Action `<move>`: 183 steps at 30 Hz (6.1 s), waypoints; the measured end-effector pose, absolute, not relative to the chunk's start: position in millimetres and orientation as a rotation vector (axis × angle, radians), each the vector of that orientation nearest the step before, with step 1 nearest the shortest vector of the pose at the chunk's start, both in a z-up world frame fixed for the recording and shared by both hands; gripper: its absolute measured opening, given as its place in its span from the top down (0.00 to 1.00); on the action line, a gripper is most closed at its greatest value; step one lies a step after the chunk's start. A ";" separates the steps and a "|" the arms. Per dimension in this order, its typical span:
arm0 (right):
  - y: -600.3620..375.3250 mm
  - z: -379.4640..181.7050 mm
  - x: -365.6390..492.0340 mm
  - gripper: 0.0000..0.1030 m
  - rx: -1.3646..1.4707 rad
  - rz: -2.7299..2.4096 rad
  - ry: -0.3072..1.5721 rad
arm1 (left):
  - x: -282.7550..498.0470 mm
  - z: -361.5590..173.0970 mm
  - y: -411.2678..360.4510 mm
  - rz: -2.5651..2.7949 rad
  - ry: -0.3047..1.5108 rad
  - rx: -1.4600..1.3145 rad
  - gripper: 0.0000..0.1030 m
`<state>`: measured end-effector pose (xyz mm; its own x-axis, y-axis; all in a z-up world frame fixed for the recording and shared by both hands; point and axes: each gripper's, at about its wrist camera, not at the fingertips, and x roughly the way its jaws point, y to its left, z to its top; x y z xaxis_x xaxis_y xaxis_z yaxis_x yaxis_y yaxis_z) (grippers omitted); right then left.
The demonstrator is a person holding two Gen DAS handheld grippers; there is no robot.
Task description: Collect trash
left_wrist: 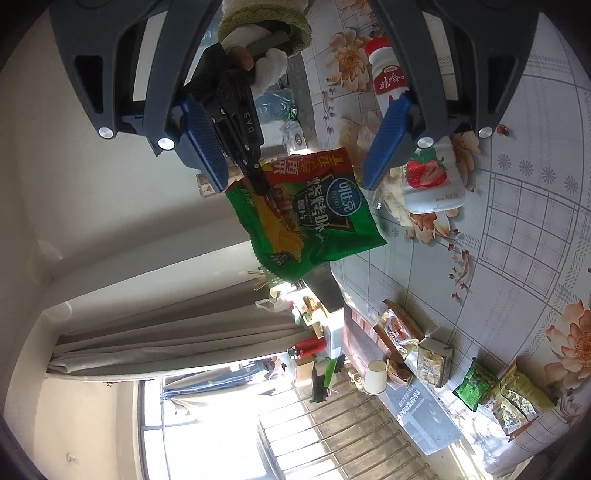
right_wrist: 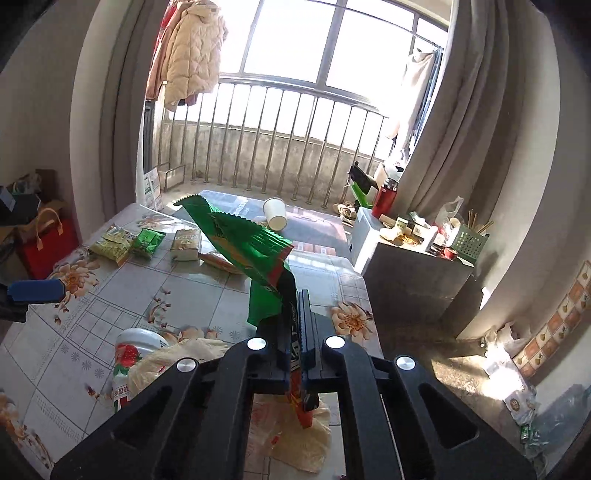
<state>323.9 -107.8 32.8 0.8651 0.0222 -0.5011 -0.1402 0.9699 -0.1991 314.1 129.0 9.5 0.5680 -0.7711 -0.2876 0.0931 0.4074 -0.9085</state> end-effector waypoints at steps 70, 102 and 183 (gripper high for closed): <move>-353.3 18.6 167.7 0.97 0.569 0.126 0.396 | 247.6 -20.0 -146.4 -0.526 0.665 1.192 0.94; -359.4 11.0 173.1 0.97 0.606 0.111 0.409 | 299.1 -21.0 -142.5 -0.588 0.851 1.077 0.99; -355.9 14.1 170.1 0.97 0.589 0.129 0.415 | 293.8 -29.1 -126.2 -0.763 0.958 0.703 1.00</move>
